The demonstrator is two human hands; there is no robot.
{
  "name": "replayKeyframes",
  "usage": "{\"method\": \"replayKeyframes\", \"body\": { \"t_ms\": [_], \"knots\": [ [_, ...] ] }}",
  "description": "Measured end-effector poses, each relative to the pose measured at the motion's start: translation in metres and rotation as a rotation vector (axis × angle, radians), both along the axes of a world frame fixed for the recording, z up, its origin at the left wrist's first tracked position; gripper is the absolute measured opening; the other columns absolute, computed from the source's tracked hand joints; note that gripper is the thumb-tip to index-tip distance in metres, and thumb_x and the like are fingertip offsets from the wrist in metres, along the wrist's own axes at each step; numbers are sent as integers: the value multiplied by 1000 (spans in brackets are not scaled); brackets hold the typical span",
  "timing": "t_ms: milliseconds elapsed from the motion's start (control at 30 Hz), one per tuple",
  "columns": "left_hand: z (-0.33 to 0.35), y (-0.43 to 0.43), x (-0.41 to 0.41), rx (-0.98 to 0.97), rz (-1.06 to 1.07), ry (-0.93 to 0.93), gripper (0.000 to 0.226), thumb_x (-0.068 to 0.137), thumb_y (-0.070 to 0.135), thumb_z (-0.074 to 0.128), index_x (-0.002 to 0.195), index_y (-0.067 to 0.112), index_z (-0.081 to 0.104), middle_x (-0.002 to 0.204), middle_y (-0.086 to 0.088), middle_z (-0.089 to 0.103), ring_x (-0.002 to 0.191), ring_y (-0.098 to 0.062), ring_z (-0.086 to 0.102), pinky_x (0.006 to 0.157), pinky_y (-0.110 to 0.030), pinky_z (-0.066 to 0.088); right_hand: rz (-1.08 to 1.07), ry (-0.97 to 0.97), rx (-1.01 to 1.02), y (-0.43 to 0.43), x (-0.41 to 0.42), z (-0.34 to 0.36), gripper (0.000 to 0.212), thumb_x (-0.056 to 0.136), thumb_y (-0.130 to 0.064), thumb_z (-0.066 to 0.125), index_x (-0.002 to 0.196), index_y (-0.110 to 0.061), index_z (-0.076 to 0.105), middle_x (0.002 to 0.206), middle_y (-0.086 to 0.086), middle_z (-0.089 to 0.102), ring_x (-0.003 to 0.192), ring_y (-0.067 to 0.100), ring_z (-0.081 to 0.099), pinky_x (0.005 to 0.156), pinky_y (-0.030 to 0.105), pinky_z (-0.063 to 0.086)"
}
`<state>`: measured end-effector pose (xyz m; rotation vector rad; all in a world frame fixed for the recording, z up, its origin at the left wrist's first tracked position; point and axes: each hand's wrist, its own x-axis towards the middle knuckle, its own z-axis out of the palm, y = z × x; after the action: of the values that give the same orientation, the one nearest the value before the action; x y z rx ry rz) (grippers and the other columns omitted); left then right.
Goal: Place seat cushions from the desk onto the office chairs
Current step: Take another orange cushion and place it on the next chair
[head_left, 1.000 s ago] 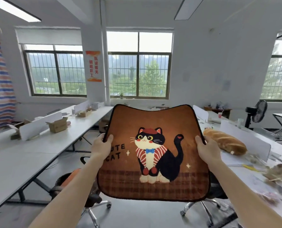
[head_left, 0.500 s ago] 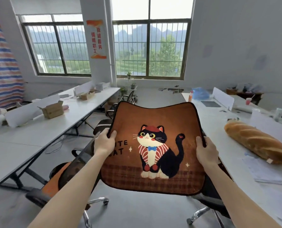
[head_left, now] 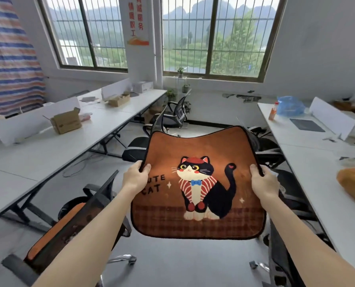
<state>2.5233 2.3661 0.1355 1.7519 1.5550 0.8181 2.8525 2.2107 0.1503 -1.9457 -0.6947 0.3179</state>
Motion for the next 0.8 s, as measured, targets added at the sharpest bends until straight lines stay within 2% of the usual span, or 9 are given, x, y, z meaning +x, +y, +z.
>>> {"method": "replayKeyframes", "body": {
  "t_ms": [67, 133, 267, 367, 500, 567, 667, 733, 800],
  "knots": [
    [-2, 55, 14, -27, -21, -28, 37, 102, 44, 48, 125, 19, 62, 116, 3, 66, 102, -21, 60, 87, -34, 46, 18, -19, -3, 55, 21, -3, 37, 102, -44, 48, 118, -15, 66, 106, 6, 63, 109, 34, 57, 91, 41, 43],
    [2, 106, 29, -40, -32, -48, 35, 102, 43, 47, 123, 20, 63, 111, 4, 67, 96, -18, 61, 86, -35, 48, 22, -23, 15, 108, 40, 0, 39, 101, -45, 50, 118, -14, 67, 111, 8, 66, 109, 33, 58, 91, 41, 44],
    [8, 201, 58, -55, -1, -36, 38, 102, 46, 46, 128, 22, 61, 104, 1, 68, 94, -20, 61, 83, -35, 47, 13, -13, 26, 204, 72, 6, 35, 101, -43, 51, 112, -14, 68, 99, 5, 65, 94, 27, 57, 82, 36, 42],
    [4, 258, 76, -85, 11, -18, 41, 101, 50, 44, 129, 24, 60, 98, 3, 68, 97, -20, 61, 86, -37, 48, 24, -15, 20, 266, 95, 3, 36, 100, -46, 51, 110, -15, 67, 100, 5, 66, 98, 29, 59, 84, 39, 45],
    [-1, 333, 101, -100, 36, -35, 28, 103, 44, 44, 114, 23, 60, 89, 8, 63, 92, -19, 60, 82, -34, 46, 70, -8, 24, 360, 126, -5, 31, 101, -44, 51, 103, -16, 65, 93, 4, 64, 90, 27, 58, 78, 37, 43],
    [-5, 366, 111, -98, 45, -23, 36, 103, 46, 43, 121, 21, 60, 100, 2, 67, 97, -20, 62, 84, -36, 48, 100, 6, 18, 407, 140, -11, 33, 101, -44, 50, 104, -15, 65, 92, 4, 65, 89, 28, 59, 75, 36, 42],
    [-11, 432, 124, -100, 111, -8, 50, 101, 51, 43, 136, 16, 55, 125, -6, 64, 114, -27, 59, 96, -43, 48, 147, 24, 16, 484, 162, -24, 37, 100, -47, 50, 106, -16, 68, 91, 4, 68, 90, 29, 62, 76, 38, 47],
    [-11, 472, 135, -99, 140, -11, 45, 102, 48, 42, 131, 17, 58, 118, -5, 66, 106, -25, 60, 87, -39, 49, 177, 29, 19, 538, 175, -26, 38, 98, -50, 50, 108, -18, 69, 95, 5, 69, 92, 30, 63, 82, 42, 51],
    [-11, 513, 150, -95, 176, -30, 41, 103, 47, 42, 125, 17, 61, 116, -6, 66, 103, -25, 61, 85, -38, 48, 227, 36, 21, 596, 191, -25, 38, 98, -49, 50, 111, -18, 68, 100, 6, 70, 96, 31, 63, 85, 42, 52]
  ]
}}
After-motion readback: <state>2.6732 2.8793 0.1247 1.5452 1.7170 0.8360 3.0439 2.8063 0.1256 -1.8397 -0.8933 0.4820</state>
